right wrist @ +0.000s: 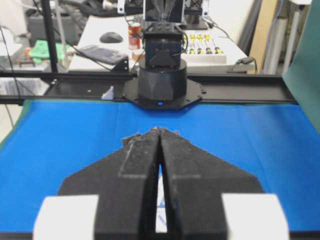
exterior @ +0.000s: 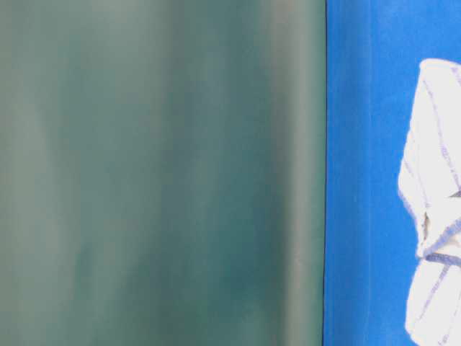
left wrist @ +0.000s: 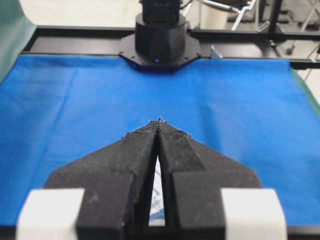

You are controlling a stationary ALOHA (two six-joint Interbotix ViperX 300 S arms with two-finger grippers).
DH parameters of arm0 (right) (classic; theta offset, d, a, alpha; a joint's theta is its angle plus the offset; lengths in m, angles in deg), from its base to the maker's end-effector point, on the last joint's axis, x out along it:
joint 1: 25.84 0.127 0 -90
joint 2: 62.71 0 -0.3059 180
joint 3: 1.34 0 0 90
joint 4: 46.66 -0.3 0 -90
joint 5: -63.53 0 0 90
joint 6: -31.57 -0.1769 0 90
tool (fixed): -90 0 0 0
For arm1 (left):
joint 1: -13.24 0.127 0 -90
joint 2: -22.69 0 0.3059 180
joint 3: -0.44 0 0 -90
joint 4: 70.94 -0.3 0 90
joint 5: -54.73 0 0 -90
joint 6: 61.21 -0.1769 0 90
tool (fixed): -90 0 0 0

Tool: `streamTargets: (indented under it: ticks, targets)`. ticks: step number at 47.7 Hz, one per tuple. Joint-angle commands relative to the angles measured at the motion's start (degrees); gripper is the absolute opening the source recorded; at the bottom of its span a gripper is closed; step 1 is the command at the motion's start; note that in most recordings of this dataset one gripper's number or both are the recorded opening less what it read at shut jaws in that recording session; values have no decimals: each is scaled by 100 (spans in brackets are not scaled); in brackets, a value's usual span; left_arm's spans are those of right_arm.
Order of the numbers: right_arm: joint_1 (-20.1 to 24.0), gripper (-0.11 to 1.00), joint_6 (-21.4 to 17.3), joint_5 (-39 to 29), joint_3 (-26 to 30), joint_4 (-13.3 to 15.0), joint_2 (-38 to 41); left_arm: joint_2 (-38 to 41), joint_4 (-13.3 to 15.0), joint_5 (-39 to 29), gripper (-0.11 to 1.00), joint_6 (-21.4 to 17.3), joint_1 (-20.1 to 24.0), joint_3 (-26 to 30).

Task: Lift the towel with both arms.
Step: 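Move both grippers inward to opposite edges of the striped towel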

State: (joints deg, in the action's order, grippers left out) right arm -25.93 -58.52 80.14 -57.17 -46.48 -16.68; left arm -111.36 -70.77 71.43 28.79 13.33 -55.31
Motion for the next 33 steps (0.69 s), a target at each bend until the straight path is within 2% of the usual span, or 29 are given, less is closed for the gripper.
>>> streamTargets:
  ticks: [1, 10, 30, 33]
  targets:
    - [18, 0, -35, 18, 132, -26, 53, 44, 105, -255, 0, 53, -88, 114]
    - [114, 0, -185, -325, 475, -26, 448, 229, 114, -492, 0, 70, -193, 255]
    - [308, 0, -536, -615, 1037, -26, 2180, 1758, 141, -457, 1, 88, -571, 606]
    - [369, 1, -633, -642, 1160, -26, 2558, 1986, 141, -457, 6, 114, -598, 668]
